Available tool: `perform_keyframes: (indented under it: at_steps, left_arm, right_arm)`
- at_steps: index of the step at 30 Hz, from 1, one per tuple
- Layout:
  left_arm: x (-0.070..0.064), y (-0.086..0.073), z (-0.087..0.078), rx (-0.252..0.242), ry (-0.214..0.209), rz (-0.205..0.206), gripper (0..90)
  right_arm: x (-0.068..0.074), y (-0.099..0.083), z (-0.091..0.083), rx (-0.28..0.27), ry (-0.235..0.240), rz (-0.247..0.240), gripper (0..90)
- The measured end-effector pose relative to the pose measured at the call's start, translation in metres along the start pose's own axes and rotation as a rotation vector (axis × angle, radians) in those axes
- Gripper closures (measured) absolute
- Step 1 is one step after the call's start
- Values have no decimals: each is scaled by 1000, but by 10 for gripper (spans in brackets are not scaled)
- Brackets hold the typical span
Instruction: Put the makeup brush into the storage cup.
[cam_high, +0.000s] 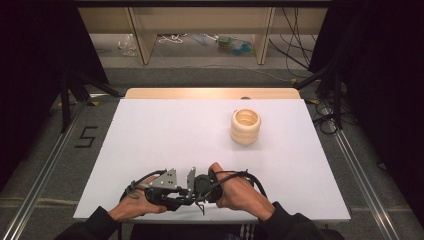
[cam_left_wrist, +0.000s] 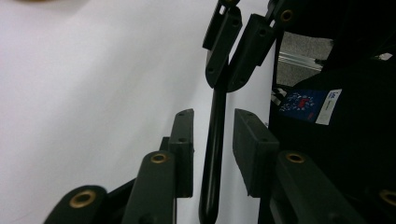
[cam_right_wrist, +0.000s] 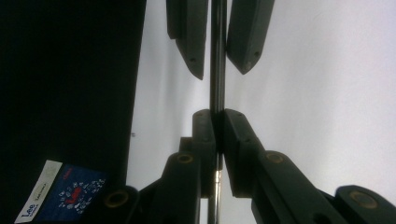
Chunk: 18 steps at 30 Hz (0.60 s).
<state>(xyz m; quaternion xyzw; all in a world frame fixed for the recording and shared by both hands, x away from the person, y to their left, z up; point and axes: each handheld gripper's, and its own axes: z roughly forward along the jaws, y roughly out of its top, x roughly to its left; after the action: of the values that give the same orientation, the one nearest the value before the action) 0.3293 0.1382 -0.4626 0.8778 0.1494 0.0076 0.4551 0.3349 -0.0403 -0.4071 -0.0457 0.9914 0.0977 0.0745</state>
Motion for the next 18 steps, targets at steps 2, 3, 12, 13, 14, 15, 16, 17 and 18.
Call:
perform_keyframes:
  at_steps: [2, 3, 12, 13, 14, 15, 16, 17, 18]
  left_arm:
    - [1, 0, -1, 18, 10, 16, 716]
    - [0, 0, -2, 16, 8, 15, 716]
    - [0, 0, -1, 5, -13, 18, 782]
    - [0, 0, -1, 2, -15, 15, 782]
    - [0, 0, -1, 1, -16, 14, 789]
    - [0, 0, -1, 5, -15, 14, 792]
    - [0, 0, -2, 6, -18, 17, 795]
    - [0, 0, -2, 16, -19, 25, 799]
    - [1, 0, -3, 24, -21, 36, 805]
  right_arm:
    - [-2, 0, 2, -28, -8, -45, 836]
    - [-2, 0, 2, -28, -8, -45, 836]
    - [1, 0, 0, -14, 1, -21, 837]
    - [-2, 1, 1, -39, -11, -62, 836]
    - [-2, 1, 1, -45, -10, -70, 837]
    - [-1, 1, 1, -40, -8, -58, 836]
    - [-1, 1, 1, -41, -9, -60, 836]
    - [-1, 0, 1, -38, -9, -64, 836]
    - [1, 0, 0, -17, 7, -35, 836]
